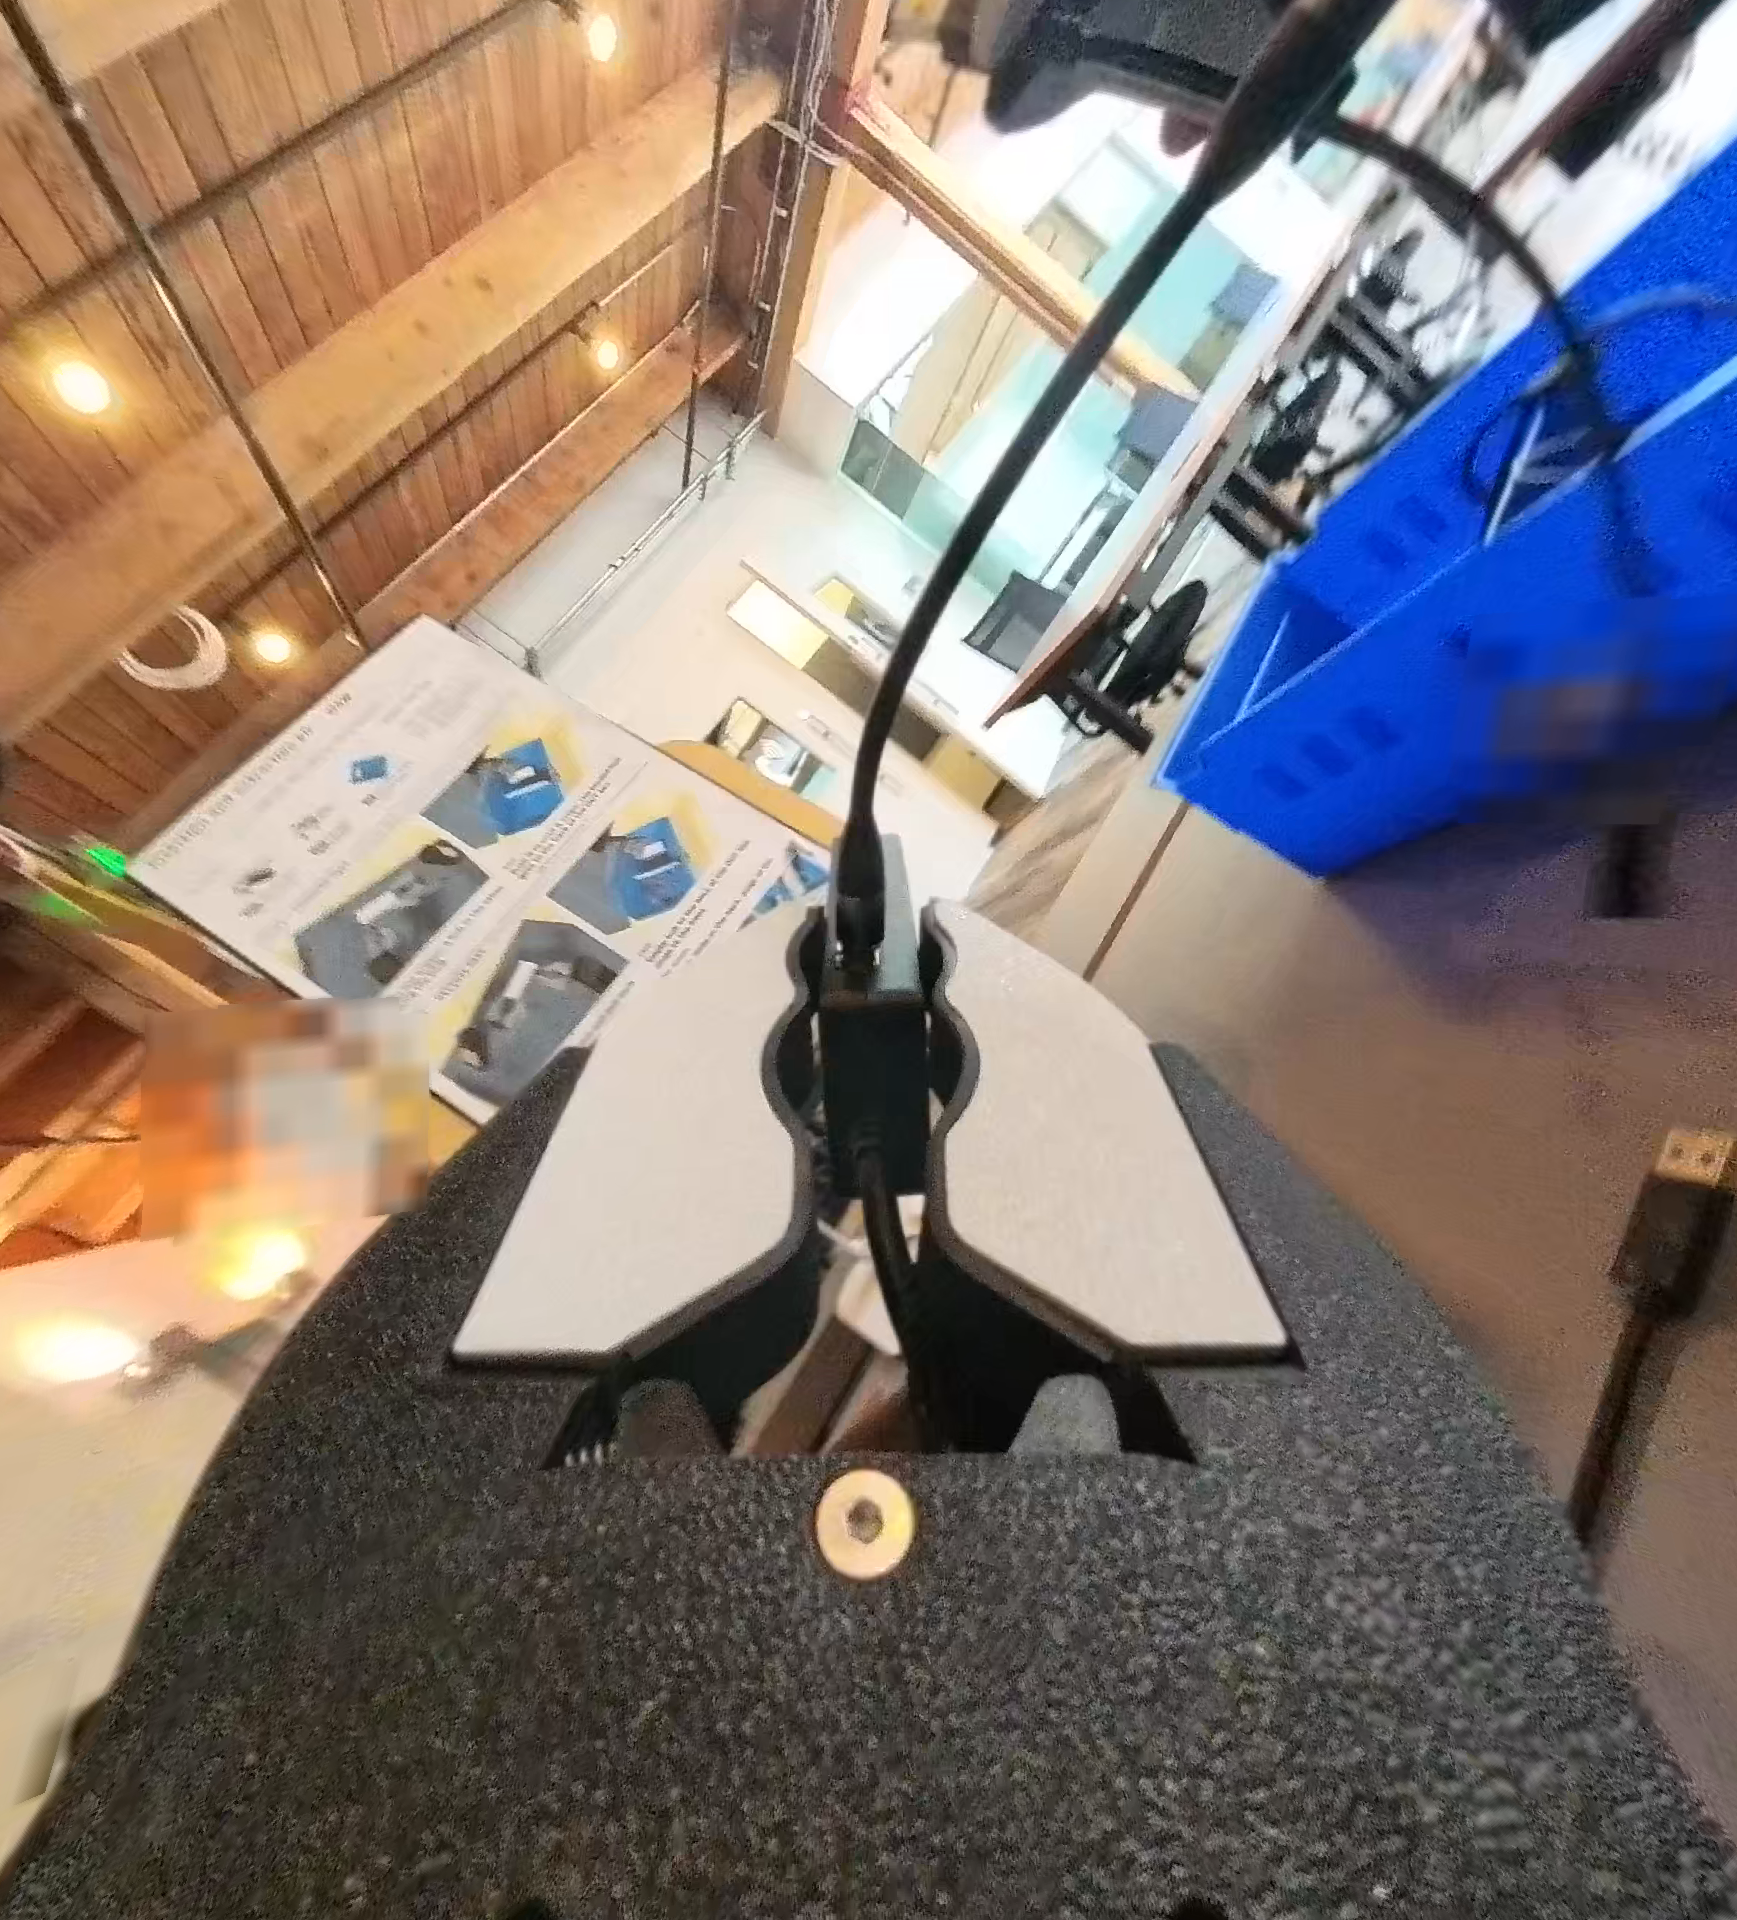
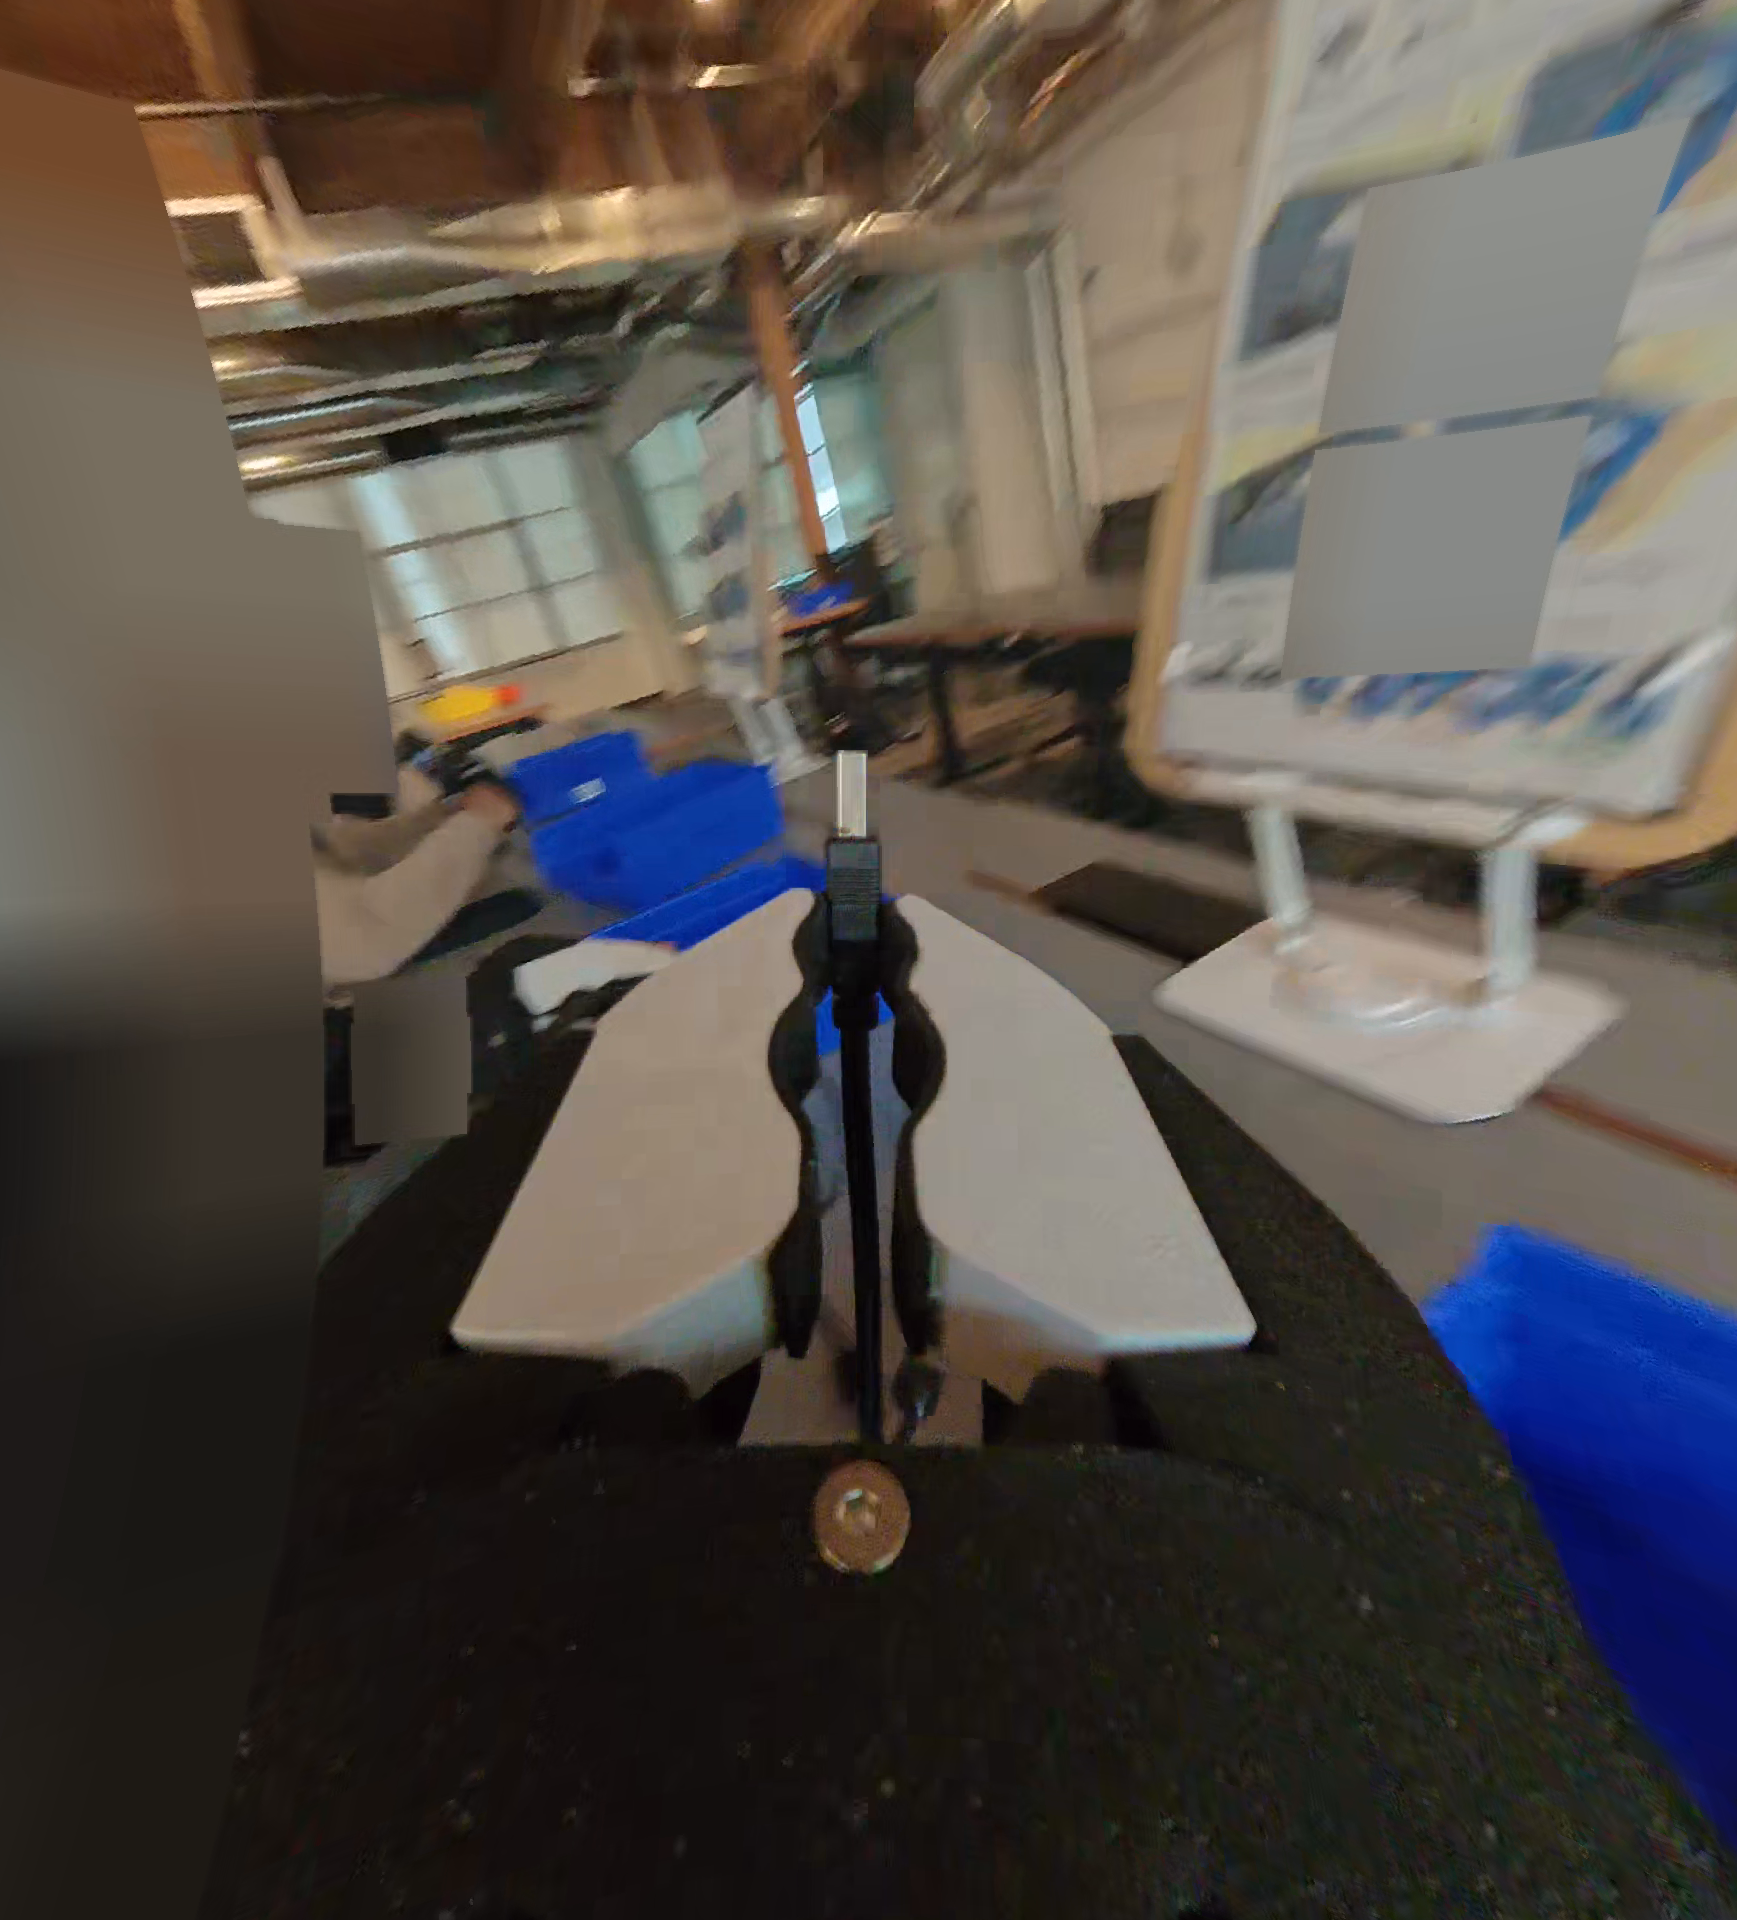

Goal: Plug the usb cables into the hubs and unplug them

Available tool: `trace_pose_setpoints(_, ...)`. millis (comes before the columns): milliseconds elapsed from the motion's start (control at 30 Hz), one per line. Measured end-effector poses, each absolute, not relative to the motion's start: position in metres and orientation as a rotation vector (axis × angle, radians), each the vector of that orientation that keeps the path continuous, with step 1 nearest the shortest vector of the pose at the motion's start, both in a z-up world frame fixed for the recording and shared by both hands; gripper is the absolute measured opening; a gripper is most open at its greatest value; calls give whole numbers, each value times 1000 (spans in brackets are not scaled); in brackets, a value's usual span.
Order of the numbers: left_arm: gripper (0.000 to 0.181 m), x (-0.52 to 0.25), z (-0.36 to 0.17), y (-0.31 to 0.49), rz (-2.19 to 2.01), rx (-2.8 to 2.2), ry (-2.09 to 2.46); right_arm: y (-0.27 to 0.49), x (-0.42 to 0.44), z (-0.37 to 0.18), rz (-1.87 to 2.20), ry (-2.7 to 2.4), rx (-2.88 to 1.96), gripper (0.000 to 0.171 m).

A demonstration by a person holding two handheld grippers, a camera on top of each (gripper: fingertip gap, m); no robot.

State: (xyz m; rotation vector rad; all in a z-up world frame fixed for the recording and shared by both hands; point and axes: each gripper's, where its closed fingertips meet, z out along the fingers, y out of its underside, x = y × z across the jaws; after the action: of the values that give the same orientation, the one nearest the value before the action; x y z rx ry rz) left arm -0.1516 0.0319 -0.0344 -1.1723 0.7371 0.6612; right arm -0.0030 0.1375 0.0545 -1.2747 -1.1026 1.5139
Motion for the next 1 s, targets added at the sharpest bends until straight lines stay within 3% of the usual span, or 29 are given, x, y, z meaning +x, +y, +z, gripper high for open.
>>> trace_pose_setpoints(167, 16, -161, -26, 42, 507, -1159, 610, 213, 44, 50, 1008, -999, -1362, 8)
trace_pose_setpoints(333, 17, -160, -44, 45, 429, -1205, 642, 247, 69, -33, 747, -1063, -1715, 12)
trace_pose_setpoints(467, 17, -154, -52, 43, 347, -1200, 677, 265, 75, -77, 494, -1133, -1790, 72)
trace_pose_setpoints(533, 17, -145, -55, 40, 282, -1195, 720, 263, 70, -65, 360, -1186, -1663, 80)
trace_pose_setpoints(633, 16, -132, -52, 32, 161, -1162, 755, 219, 31, -29, 322, -1352, -1292, 76)
trace_pose_setpoints(767, 16, -107, -44, 16, -48, -1092, 790, 94, -36, -28, 649, -1702, -801, 70)
trace_pose_setpoints(933, 17, -75, -33, -6, -277, -992, 831, 21, -69, -47, 916, -1783, -539, 48)
trace_pose_setpoints(1000, 17, -70, -27, -13, -344, -956, 823, 11, -68, -51, 977, -1775, -482, 25)
